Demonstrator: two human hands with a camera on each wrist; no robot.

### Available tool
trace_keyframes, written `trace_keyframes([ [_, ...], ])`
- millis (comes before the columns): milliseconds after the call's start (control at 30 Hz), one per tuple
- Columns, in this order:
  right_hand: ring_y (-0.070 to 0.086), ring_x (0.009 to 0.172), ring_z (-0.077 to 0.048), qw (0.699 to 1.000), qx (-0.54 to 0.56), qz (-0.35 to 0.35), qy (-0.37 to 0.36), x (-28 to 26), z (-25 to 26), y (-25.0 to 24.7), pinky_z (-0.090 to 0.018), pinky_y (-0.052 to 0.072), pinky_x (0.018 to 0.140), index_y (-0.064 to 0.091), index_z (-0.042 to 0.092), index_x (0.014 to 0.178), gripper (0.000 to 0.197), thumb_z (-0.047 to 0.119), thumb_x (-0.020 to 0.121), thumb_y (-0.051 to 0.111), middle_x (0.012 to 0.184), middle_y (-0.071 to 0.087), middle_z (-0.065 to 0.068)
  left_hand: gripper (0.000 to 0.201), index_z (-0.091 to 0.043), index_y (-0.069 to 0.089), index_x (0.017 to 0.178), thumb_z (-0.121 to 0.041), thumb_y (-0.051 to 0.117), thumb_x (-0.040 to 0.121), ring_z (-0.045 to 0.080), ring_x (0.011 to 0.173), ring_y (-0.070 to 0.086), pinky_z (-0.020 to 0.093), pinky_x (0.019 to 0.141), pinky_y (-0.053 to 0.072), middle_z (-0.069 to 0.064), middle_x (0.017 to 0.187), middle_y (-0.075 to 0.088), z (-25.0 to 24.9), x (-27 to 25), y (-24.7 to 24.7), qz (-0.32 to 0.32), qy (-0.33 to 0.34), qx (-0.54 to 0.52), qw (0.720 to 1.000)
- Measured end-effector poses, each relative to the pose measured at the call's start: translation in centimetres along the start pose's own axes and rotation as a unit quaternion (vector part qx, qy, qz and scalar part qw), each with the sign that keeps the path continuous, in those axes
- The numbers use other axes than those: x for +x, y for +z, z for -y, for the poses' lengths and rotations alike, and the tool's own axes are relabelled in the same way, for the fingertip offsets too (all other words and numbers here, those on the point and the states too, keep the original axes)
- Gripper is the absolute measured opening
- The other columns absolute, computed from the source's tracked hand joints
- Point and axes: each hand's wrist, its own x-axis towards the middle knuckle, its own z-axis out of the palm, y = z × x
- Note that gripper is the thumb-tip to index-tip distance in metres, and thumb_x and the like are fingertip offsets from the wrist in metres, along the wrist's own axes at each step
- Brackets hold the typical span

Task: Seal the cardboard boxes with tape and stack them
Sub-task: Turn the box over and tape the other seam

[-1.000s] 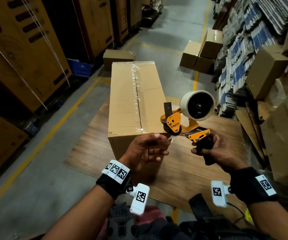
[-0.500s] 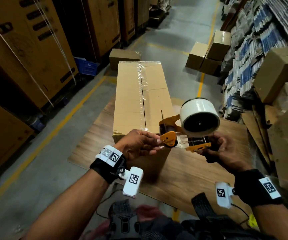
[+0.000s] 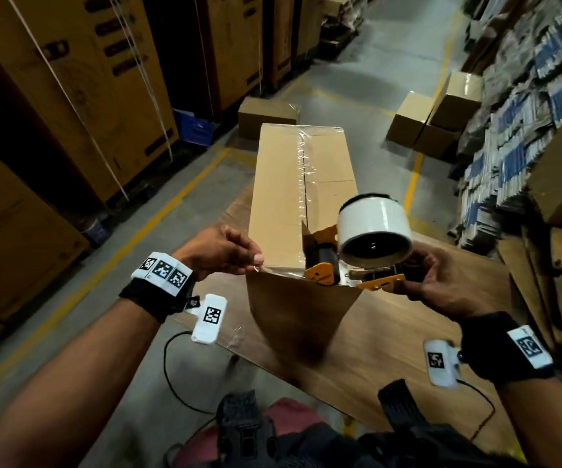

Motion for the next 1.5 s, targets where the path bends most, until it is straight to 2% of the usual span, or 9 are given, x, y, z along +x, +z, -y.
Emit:
trace_keyframes([
  [67,0.071,0.074,-0.012,1.000,-0.011,0.024,-0.010,1.3,0.3,1.2,-0.017,0.051,0.056,0.056,-0.018,0.106,0.042,-0.020,0.072,0.080,0.090,0.076,-0.019,0.015,0.001,0.075,0.093,-0.002,0.082,0.080,0.014,0.066,0.070,0.020,0.055,0.055,0.013,0.081,0.076,0.8,-0.2,-0.9,-0.026,0.006,-0.005,1.000],
  [167,0.069,0.071,-0.010,0.999,-0.030,0.039,-0.015,2.9,0.5,2.0,-0.018,0.051,0.057,0.056,-0.003,0.090,0.035,-0.016,0.072,0.082,0.080,0.074,-0.008,0.017,0.001,0.073,0.096,0.001,0.081,0.081,0.016,0.065,0.069,0.020,0.053,0.051,0.013,0.080,0.075,1.7,-0.4,-2.0,-0.054,0.012,-0.029,0.998],
  [300,0.069,0.077,-0.016,0.994,-0.082,0.062,-0.031,4.4,1.5,2.4,-0.035,0.057,0.071,0.060,0.000,0.089,0.035,-0.016,0.071,0.085,0.084,0.070,-0.021,0.035,0.003,0.072,0.104,-0.003,0.087,0.073,0.017,0.068,0.070,0.020,0.053,0.051,0.017,0.086,0.076,3.1,-0.3,-2.7,-0.076,0.021,-0.041,0.996],
  [567,0.064,0.073,-0.014,0.987,-0.125,0.093,-0.040,5.8,1.7,4.3,-0.026,0.051,0.068,0.063,0.016,0.081,0.040,-0.011,0.066,0.089,0.078,0.070,-0.006,0.040,-0.005,0.070,0.117,0.001,0.084,0.079,0.018,0.070,0.072,0.025,0.058,0.050,0.017,0.088,0.078,5.3,0.4,-3.8,-0.113,0.014,-0.052,0.992],
  [1067,0.058,0.064,-0.005,0.968,-0.222,0.114,-0.016,7.5,2.4,5.7,-0.019,0.046,0.061,0.060,0.011,0.083,0.036,-0.002,0.069,0.091,0.069,0.066,0.006,0.052,-0.004,0.063,0.127,0.001,0.085,0.080,0.021,0.070,0.074,0.026,0.059,0.049,0.022,0.094,0.078,8.7,3.1,-2.8,-0.099,-0.013,-0.108,0.989],
  [1167,0.060,0.067,-0.011,0.964,-0.238,0.122,-0.004,7.8,2.6,5.7,-0.027,0.047,0.062,0.060,0.009,0.083,0.036,0.002,0.070,0.092,0.073,0.067,-0.004,0.056,-0.005,0.061,0.129,0.001,0.086,0.079,0.021,0.068,0.073,0.026,0.057,0.048,0.022,0.093,0.078,9.1,3.9,-2.5,-0.091,-0.015,-0.125,0.988],
  [1300,0.065,0.081,-0.040,0.963,-0.242,0.121,0.014,8.1,2.4,5.7,-0.055,0.053,0.072,0.060,0.011,0.086,0.036,0.004,0.071,0.092,0.080,0.069,-0.014,0.061,-0.012,0.063,0.122,-0.012,0.095,0.071,0.017,0.067,0.071,0.026,0.055,0.046,0.017,0.092,0.079,11.1,4.9,-2.4,-0.106,-0.052,-0.078,0.990],
  [1400,0.065,0.088,-0.044,0.963,-0.241,0.121,0.018,8.1,2.4,5.9,-0.061,0.052,0.078,0.059,0.010,0.087,0.037,0.002,0.071,0.091,0.083,0.068,-0.017,0.050,-0.015,0.069,0.111,-0.026,0.097,0.071,0.017,0.066,0.068,0.022,0.051,0.041,0.006,0.086,0.078,13.5,4.8,-1.6,-0.141,-0.080,-0.035,0.986],
  [1500,0.066,0.087,-0.043,0.962,-0.239,0.126,0.026,8.0,2.7,6.0,-0.058,0.053,0.077,0.058,0.007,0.088,0.036,-0.001,0.073,0.090,0.084,0.069,-0.018,0.035,-0.019,0.071,0.109,-0.011,0.089,0.080,0.019,0.075,0.069,0.022,0.056,0.053,0.001,0.091,0.075,13.4,3.9,-0.4,-0.200,0.029,-0.033,0.979],
])
